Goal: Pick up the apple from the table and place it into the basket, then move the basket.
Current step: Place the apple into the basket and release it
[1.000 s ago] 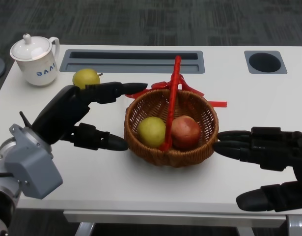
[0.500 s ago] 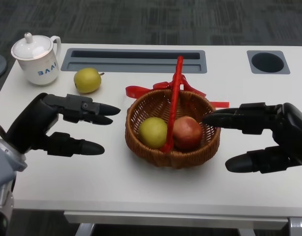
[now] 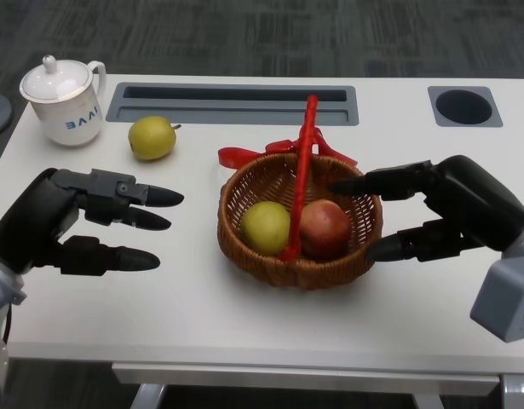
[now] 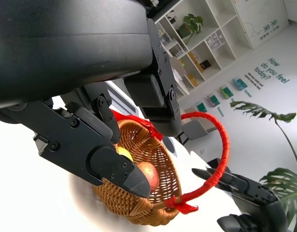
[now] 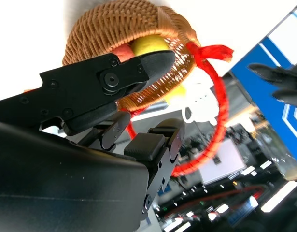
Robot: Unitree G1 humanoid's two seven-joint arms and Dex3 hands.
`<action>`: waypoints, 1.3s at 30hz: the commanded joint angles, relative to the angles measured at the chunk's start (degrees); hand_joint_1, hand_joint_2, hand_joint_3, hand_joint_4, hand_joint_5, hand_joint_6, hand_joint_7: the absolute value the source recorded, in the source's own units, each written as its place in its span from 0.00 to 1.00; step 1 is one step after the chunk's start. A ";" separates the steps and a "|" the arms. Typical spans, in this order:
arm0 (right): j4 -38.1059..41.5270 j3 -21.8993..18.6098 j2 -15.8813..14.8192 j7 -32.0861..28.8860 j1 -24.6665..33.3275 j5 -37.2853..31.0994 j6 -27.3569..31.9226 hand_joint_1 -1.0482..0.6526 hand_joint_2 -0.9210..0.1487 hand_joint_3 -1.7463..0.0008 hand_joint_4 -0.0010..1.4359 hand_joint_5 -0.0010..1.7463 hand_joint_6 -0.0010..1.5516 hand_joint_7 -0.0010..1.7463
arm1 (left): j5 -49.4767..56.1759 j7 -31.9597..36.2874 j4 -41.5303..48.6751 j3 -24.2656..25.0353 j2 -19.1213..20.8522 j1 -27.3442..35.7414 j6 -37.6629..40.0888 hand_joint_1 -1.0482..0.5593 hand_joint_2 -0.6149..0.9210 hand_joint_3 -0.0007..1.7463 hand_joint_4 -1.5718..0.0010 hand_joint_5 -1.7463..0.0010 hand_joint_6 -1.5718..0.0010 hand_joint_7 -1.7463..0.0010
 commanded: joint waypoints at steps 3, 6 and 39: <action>7.91 4.31 0.70 -5.35 -5.96 -5.35 3.60 0.28 0.04 1.00 0.54 0.01 0.46 0.01 | 0.31 -1.42 0.31 1.16 0.27 0.46 0.31 0.47 0.85 0.00 0.25 0.97 0.35 0.99; 10.50 7.11 1.13 -8.16 -7.97 -8.52 5.89 0.28 0.04 1.00 0.54 0.01 0.46 0.01 | 0.41 -1.60 0.25 1.45 0.07 0.56 0.24 0.47 0.85 0.00 0.25 0.98 0.34 0.99; 21.09 22.72 6.35 -13.46 -9.36 -15.00 8.33 0.30 0.04 1.00 0.60 0.00 0.50 0.00 | 1.91 -0.06 -4.43 2.47 -1.86 2.97 -1.67 0.44 0.85 0.00 0.23 0.99 0.31 0.99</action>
